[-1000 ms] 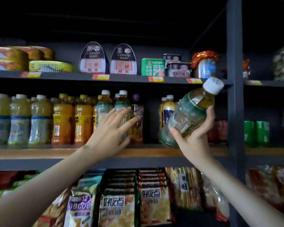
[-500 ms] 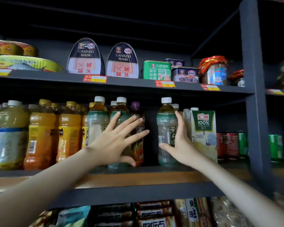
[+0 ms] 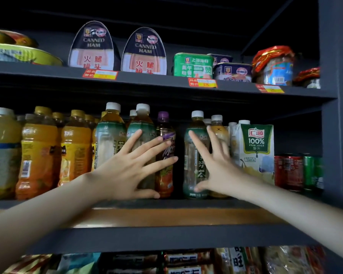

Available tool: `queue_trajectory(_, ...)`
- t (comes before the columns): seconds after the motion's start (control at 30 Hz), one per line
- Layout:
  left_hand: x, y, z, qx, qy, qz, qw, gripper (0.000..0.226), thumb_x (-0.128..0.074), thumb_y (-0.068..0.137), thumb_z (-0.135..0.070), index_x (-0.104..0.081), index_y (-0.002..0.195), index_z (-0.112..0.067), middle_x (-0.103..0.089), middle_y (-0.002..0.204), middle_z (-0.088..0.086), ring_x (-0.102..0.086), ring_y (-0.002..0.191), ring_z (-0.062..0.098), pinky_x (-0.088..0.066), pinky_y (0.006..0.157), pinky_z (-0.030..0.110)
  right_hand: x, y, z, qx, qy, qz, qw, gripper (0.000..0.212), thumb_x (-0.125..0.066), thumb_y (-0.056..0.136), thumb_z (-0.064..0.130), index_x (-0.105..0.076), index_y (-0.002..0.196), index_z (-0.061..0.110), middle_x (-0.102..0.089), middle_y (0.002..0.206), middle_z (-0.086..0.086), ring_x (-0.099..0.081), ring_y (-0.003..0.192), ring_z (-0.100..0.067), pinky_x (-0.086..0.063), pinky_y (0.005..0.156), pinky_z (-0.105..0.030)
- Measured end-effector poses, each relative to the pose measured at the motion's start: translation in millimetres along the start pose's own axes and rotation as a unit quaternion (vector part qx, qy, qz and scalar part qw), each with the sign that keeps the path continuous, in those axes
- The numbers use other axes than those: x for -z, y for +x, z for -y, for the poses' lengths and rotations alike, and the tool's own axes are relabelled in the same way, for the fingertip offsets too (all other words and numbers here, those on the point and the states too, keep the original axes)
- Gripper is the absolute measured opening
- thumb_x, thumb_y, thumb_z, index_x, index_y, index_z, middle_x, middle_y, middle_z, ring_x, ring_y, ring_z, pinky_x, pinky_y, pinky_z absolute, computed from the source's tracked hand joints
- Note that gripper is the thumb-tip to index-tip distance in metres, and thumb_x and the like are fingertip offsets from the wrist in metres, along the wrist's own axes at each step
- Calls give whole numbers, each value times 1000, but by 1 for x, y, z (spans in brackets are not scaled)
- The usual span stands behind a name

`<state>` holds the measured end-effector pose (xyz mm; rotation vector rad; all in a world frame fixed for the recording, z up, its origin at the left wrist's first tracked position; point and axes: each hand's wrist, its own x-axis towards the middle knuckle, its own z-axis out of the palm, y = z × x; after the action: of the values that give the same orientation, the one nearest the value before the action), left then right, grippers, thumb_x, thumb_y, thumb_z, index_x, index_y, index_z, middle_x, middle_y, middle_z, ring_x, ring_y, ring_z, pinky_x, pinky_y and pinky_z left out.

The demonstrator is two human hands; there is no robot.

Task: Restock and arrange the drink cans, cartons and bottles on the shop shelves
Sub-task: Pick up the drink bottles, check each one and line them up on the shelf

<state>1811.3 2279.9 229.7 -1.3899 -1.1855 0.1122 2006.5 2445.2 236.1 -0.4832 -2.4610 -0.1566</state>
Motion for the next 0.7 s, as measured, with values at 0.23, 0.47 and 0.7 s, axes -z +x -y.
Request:
queue_trajectory(0.23,1,1,-1,-6,17,14,1000,74,-31,92,-68,-39,148,-21,-36,152,15,-23,143,30,-9,115,59,-2,16,-1,37,-97,43,994,135,-82,74,36,33,143,38,63,129,11,44,134,-19,-44,101,-35)
queue_trajectory(0.47,5,4,3,-26,26,43,998,69,-33,89,-68,-60,132,-22,-49,144,12,-37,140,30,-2,116,58,-25,50,7,-16,-95,54,994,131,-81,77,22,31,146,28,59,131,3,40,136,-24,-46,100,-32)
queue_trajectory(0.7,5,2,3,-27,31,41,998,65,-34,89,-65,-65,125,-21,-53,140,11,-38,139,30,-4,115,59,-49,89,8,-79,-118,85,986,131,-82,76,24,28,148,19,54,138,-5,38,137,-29,-16,118,-44)
